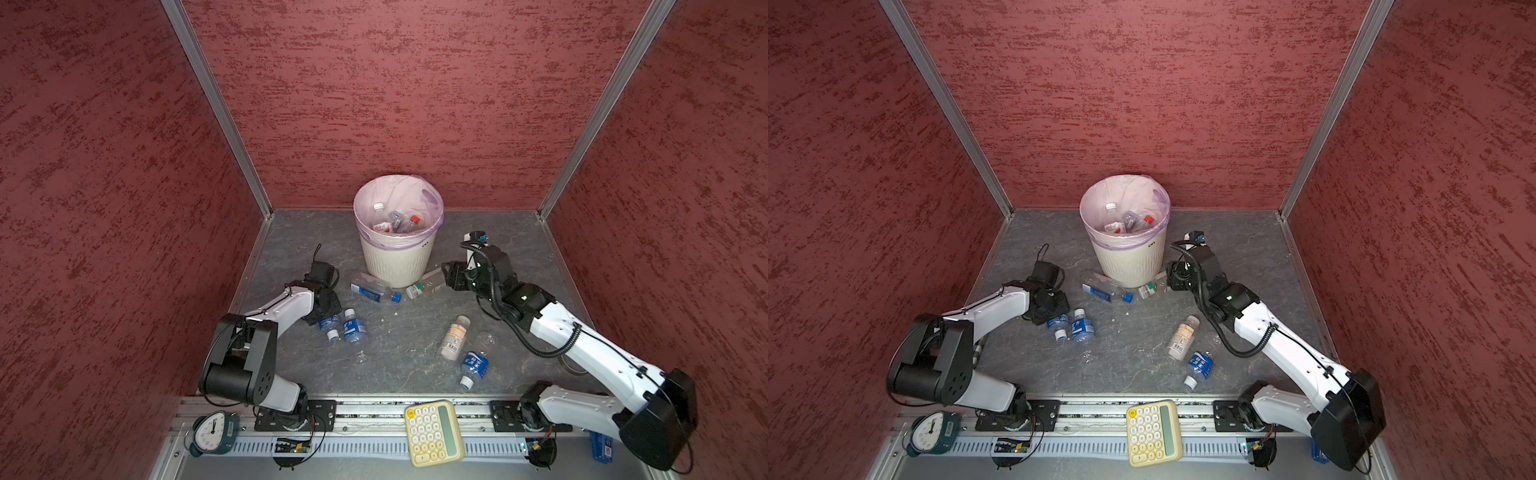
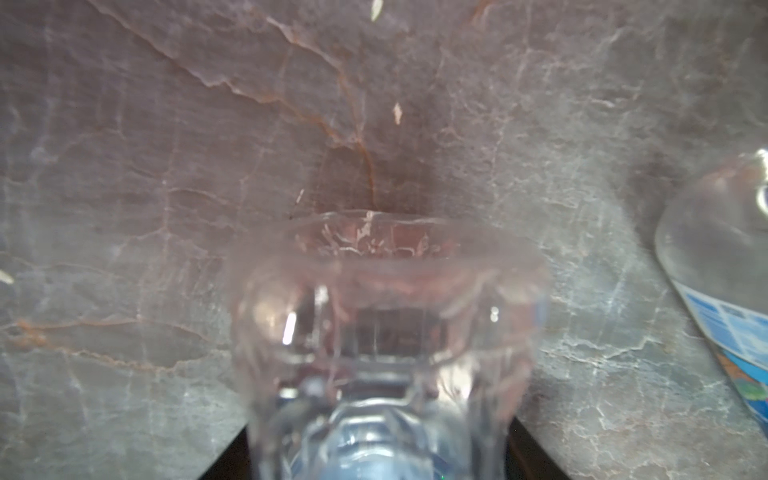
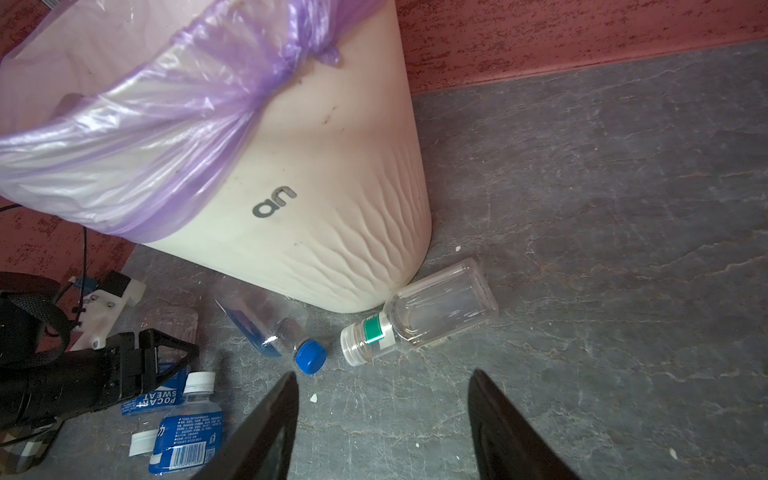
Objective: Throw the plastic bottles in the bin
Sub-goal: 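Lower the left gripper onto the upright blue-labelled bottle and close on it, then lift the blue-labelled bottle with the left gripper over the bin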
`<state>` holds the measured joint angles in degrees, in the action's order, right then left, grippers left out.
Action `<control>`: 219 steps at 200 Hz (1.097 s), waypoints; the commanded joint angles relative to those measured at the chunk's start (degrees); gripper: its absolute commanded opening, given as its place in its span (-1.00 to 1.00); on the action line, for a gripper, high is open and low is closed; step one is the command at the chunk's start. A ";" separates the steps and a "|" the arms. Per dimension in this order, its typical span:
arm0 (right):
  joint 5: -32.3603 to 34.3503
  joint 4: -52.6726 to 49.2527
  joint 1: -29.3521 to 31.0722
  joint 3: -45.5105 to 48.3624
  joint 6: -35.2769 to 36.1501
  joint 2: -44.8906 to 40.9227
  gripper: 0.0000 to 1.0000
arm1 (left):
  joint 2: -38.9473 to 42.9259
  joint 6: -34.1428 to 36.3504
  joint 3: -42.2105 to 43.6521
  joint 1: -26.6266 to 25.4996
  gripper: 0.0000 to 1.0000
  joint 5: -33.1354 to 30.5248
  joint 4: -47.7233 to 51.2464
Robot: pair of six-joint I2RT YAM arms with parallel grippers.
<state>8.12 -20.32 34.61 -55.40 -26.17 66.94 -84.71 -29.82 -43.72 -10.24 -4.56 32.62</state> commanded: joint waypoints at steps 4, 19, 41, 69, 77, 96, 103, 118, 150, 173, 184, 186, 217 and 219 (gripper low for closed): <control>-0.45 0.87 -0.15 0.06 -0.89 0.12 0.29 | 0.89 0.32 -0.07 0.44 0.15 0.33 -0.03; -0.62 0.97 -0.16 0.11 -0.94 0.21 0.28 | 1.24 0.47 -0.11 0.48 0.12 0.40 0.07; -0.73 1.07 -0.16 0.10 -0.99 0.22 0.27 | 2.36 0.56 -0.21 0.48 0.03 0.42 0.39; -0.74 0.90 -0.14 0.18 -0.85 0.12 0.26 | 4.55 0.56 -0.12 0.48 -0.08 0.43 0.61; -0.81 0.97 -0.11 0.19 -0.87 0.05 0.25 | 5.23 0.56 0.00 0.48 -0.09 0.66 0.44; -0.69 0.95 -0.16 0.46 -0.90 -0.10 0.25 | 6.60 0.77 0.17 0.48 -0.15 1.23 0.02; -0.79 0.91 -0.17 0.72 -0.90 -0.14 0.24 | 7.03 1.04 0.13 0.48 -0.17 1.38 0.07; -0.77 1.07 -0.16 0.92 -0.96 -0.21 0.24 | 7.99 1.45 0.07 0.41 -0.20 1.58 -0.01; -0.81 0.76 -0.20 0.94 -0.66 -0.06 0.23 | 11.60 1.89 0.40 0.24 -0.27 1.77 -0.01; -0.86 0.51 -0.16 1.06 -0.63 -0.05 0.23 | 15.36 2.12 0.80 -0.04 -0.25 1.74 -0.02; -0.92 0.44 -0.16 1.21 -0.58 -0.14 0.22 | 17.47 2.22 1.01 -0.37 -0.26 1.83 -0.28; -0.87 0.45 -0.16 1.25 -0.62 -0.14 0.22 | 17.89 2.27 1.08 -0.39 -0.26 1.81 -0.30; -1.00 0.47 -0.14 2.10 -0.53 -0.64 0.23 | 22.78 2.90 1.77 -0.91 -0.27 3.25 -1.19; -1.00 0.55 -0.15 2.19 -0.54 -0.70 0.22 | 23.00 2.97 1.82 -0.92 -0.27 3.35 -1.21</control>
<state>7.81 -20.32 34.61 -54.28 -26.28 67.09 -64.49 -28.18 -42.78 -10.74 -2.79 32.91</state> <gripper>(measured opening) 0.612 0.587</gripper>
